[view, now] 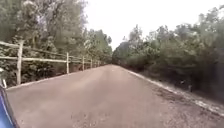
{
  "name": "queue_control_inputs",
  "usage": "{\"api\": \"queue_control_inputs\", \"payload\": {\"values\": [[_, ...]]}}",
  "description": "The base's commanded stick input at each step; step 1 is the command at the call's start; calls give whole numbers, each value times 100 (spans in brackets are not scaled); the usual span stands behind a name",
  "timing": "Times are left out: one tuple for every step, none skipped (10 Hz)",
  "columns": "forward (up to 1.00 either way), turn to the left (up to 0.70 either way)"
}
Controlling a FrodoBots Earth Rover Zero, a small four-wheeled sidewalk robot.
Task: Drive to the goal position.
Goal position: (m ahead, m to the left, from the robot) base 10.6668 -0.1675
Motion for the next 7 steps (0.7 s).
{"api": "queue_control_inputs", "payload": {"values": [[70,0],[70,0],[70,0],[70,0],[70,0],[70,0],[70,0]]}}
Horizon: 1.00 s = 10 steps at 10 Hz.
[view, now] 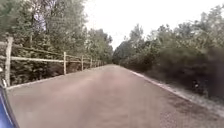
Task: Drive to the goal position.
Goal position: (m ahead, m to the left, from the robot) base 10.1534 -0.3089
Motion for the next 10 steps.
{"api": "queue_control_inputs", "payload": {"values": [[70,0],[70,0],[70,0],[70,0],[70,0],[70,0],[70,0],[70,0],[70,0],[70,0]]}}
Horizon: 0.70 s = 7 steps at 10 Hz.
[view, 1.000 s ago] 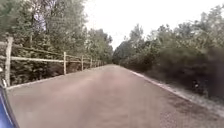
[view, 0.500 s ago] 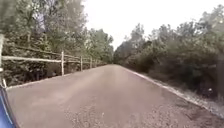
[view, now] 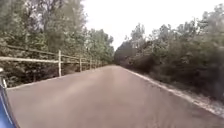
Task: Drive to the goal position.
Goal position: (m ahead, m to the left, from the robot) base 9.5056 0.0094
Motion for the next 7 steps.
{"api": "queue_control_inputs", "payload": {"values": [[70,0],[70,0],[70,0],[70,0],[70,6],[70,24],[70,35]]}}
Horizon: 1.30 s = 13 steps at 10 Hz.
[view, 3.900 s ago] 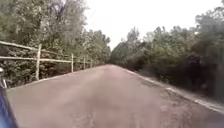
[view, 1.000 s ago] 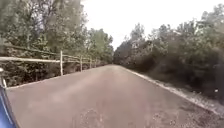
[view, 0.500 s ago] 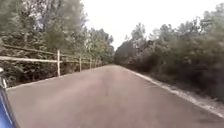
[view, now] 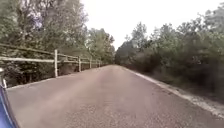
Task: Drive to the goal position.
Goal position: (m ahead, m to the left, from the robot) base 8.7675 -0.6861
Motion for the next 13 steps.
{"api": "queue_control_inputs", "payload": {"values": [[70,35],[70,19],[70,0],[70,0],[70,0],[70,0],[70,0],[70,0],[70,0],[70,0],[70,0],[70,0],[70,0]]}}
